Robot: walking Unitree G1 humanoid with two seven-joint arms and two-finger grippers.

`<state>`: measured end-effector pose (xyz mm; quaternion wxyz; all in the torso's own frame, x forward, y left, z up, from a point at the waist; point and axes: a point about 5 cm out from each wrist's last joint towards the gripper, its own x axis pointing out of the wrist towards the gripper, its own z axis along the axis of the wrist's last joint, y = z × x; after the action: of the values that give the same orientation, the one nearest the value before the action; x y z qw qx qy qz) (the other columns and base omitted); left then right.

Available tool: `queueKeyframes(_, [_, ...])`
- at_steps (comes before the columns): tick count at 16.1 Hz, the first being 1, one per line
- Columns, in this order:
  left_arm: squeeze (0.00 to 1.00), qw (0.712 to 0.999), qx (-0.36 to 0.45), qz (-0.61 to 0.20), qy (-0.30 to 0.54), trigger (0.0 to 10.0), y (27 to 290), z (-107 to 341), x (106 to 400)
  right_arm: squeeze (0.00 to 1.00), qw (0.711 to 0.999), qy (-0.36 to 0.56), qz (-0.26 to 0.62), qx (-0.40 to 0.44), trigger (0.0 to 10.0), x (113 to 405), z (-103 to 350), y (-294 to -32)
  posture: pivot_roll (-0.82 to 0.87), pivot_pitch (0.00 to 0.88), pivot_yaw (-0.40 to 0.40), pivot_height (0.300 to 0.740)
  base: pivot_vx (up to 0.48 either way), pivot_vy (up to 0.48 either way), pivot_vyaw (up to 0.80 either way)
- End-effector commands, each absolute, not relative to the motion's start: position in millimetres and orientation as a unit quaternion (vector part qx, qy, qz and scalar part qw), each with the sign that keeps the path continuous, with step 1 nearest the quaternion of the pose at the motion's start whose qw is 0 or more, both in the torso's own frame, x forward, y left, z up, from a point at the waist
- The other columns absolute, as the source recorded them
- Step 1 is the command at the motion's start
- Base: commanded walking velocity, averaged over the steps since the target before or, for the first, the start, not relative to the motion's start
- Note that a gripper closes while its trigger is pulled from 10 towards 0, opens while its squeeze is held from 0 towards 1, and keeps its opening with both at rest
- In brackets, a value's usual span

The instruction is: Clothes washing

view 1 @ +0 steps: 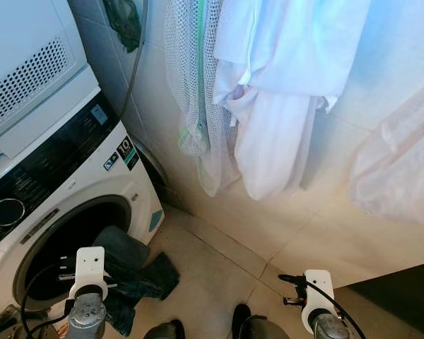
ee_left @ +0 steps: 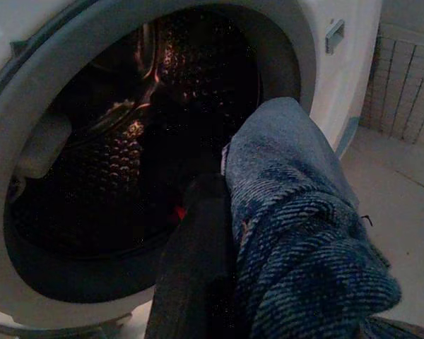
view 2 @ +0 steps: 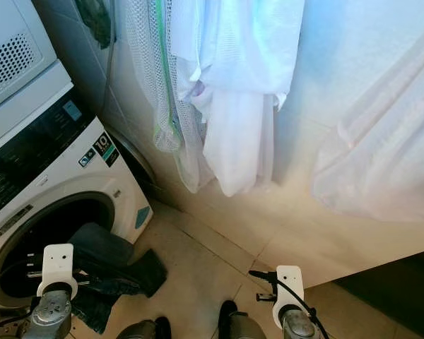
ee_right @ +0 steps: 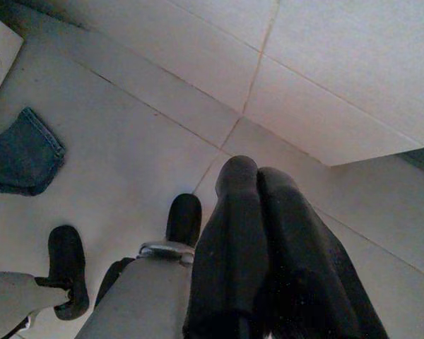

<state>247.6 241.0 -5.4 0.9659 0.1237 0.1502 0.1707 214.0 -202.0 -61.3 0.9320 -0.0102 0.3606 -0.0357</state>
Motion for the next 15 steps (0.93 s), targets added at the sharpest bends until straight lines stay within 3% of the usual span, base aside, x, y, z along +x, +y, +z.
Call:
queueKeyframes(1, [0.0, 0.965, 0.121, 0.182, 0.147, 10.0, 245.2, -6.0, 243.2, 0.0, 0.927, 0.372, -0.039, -0.006, 10.0, 205.7, -66.5, -200.8, 0.07, 0.249, 0.031, 0.74, 0.0, 0.0, 0.0])
queueKeyframes(15, [0.0, 0.956, 0.11, 0.187, 0.199, 10.0, 245.8, -23.9, 226.2, 0.0, 0.934, 0.356, -0.039, -0.002, 10.0, 211.6, -62.1, -201.6, 0.07, 0.258, 0.027, 0.74, 0.0, 0.0, 0.0])
